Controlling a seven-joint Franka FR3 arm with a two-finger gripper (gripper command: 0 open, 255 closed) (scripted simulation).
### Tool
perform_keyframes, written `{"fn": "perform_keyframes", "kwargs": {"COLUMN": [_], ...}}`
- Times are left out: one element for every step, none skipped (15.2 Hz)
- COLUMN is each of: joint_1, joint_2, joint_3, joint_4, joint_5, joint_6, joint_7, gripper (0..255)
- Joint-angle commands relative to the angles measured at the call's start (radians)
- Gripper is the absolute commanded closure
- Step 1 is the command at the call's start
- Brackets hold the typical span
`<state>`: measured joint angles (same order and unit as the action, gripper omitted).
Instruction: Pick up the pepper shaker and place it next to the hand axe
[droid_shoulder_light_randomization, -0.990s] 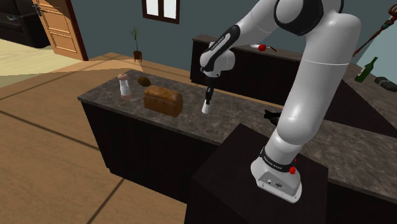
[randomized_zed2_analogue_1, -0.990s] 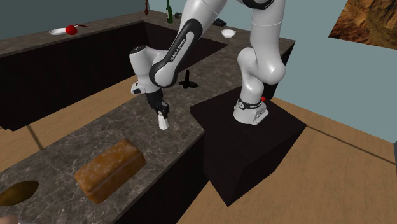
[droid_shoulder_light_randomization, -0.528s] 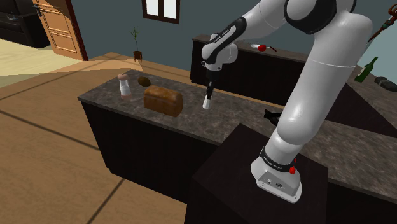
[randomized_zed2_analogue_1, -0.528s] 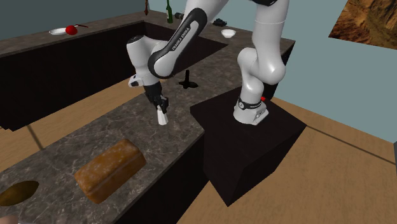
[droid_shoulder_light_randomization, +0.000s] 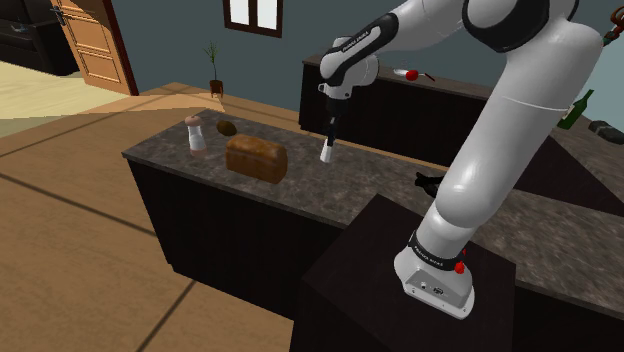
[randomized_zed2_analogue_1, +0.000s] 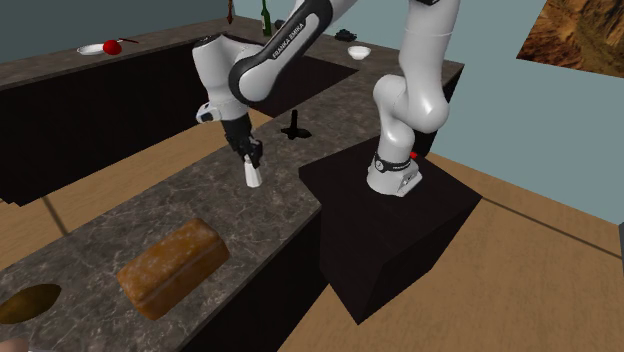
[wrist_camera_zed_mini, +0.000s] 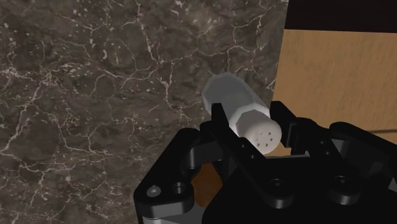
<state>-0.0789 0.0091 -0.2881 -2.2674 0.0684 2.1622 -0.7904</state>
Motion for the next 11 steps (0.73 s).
{"fn": "perform_keyframes", "kwargs": {"joint_1": [0.001, 0.001, 0.001, 0.001, -0.009, -0.018, -0.029, -0.040, -0.051, -0.064, -0.076], "joint_2": [-0.016, -0.023, -0.031, -0.032, -0.058, -0.083, -0.108, -0.133, -0.158, -0.182, -0.205], "joint_3": [0.001, 0.001, 0.001, 0.001, -0.008, -0.018, -0.027, -0.037, -0.047, -0.058, -0.068], "joint_4": [0.010, 0.015, 0.022, 0.023, -0.007, -0.035, -0.062, -0.088, -0.113, -0.137, -0.159], "joint_5": [-0.006, -0.009, -0.012, -0.013, -0.024, -0.036, -0.048, -0.061, -0.075, -0.089, -0.103], "joint_6": [-0.024, -0.038, -0.051, -0.053, -0.049, -0.046, -0.043, -0.041, -0.040, -0.039, -0.039], "joint_7": [0.007, 0.009, 0.012, 0.012, 0.001, -0.011, -0.023, -0.035, -0.047, -0.060, -0.073], "gripper": [255, 255, 255, 255, 255, 255, 255, 255, 255, 255, 255]}}
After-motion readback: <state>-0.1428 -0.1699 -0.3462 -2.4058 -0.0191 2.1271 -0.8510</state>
